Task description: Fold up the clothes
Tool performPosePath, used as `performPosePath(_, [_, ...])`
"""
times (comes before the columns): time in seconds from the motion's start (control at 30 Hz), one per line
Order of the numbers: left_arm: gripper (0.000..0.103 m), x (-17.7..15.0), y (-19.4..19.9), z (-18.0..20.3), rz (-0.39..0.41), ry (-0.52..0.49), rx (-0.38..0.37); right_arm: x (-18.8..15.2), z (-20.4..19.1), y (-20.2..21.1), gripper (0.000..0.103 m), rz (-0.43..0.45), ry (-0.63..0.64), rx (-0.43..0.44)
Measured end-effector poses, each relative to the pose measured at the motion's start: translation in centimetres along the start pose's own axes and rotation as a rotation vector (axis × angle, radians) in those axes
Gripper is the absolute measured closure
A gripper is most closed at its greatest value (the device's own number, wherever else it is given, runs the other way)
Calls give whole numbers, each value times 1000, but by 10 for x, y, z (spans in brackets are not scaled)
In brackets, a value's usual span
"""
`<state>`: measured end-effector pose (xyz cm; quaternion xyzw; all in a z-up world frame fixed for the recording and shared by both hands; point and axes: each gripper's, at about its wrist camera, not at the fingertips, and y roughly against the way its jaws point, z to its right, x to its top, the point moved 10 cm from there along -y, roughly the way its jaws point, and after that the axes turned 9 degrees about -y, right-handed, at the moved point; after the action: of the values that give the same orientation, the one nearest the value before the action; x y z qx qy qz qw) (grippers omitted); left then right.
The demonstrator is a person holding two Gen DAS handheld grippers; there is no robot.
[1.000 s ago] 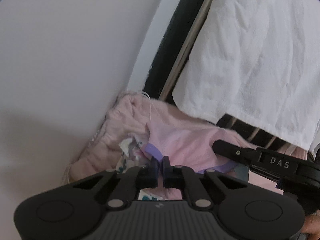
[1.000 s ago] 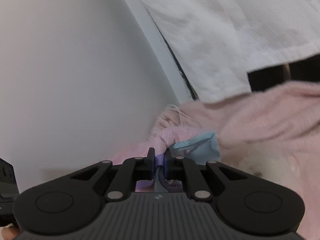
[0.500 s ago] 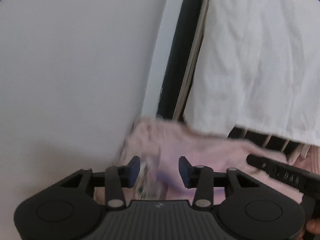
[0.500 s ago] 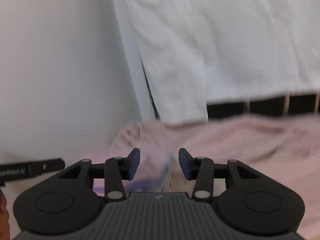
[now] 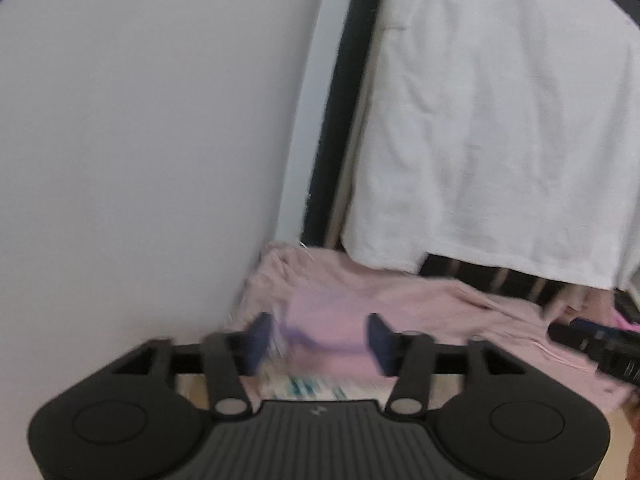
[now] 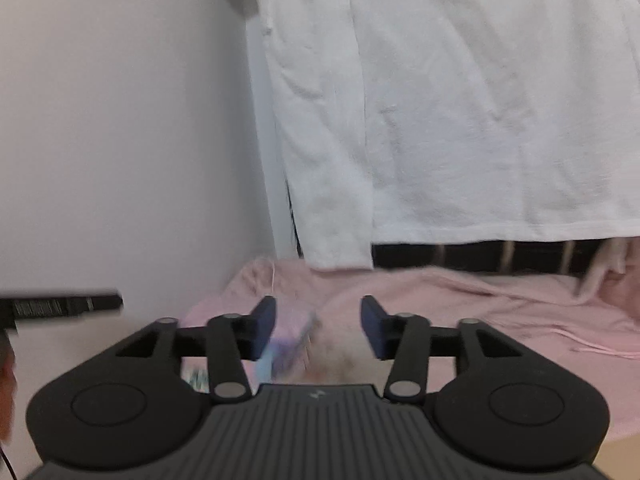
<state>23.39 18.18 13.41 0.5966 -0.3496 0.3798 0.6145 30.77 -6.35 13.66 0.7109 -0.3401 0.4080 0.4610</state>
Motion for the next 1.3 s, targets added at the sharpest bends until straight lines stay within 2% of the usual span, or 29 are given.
performPosePath(0.03, [28, -14, 11, 12, -12, -6, -20, -11, 4, 16, 36, -19, 24, -15])
performPosePath(0.07, [27, -34, 22, 25, -29, -14, -35, -29, 10, 30, 31, -47, 42, -44])
performPosePath(0.2, [26, -132, 39, 81, -137, -73, -63, -120, 42, 73, 30, -184, 18, -110])
performPosePath(0.3, [26, -201, 43, 120, -228, -153, -88, -185, 61, 106, 30, -255, -23, -145])
performPosePath(0.4, [26, -236, 51, 143, -257, -220, -77, -225, 72, 142, 28, -280, -23, -175])
performPosePath(0.5, [26, -242, 64, 150, -206, -215, -55, -245, 80, 159, 26, -289, -33, -198])
performPosePath(0.6, [26, -249, 63, 152, -219, -200, -17, -250, 84, 162, 22, -262, -51, -222])
performPosePath(0.73, [25, -252, 59, 156, -225, -189, -50, -255, 90, 157, 18, -254, -52, -253])
performPosePath(0.8, [24, -251, 58, 156, -220, -187, -45, -256, 92, 152, 11, -251, -59, -264])
performPosePath(0.9, [17, -253, 54, 161, -218, -217, -48, -258, 98, 147, 3, -247, -88, -301])
performPosePath(0.97, [12, -255, 51, 165, -210, -241, -54, -259, 97, 146, 2, -248, -86, -305])
performPosePath(1.1, [8, -255, 48, 164, -209, -224, -47, -262, 94, 146, 0, -248, -69, -320])
performPosePath(1.17, [0, -256, 45, 163, -222, -228, -22, -262, 95, 147, 0, -245, -77, -329])
performPosePath(1.3, [0, -257, 45, 162, -221, -227, -22, -263, 95, 147, 0, -243, -84, -340])
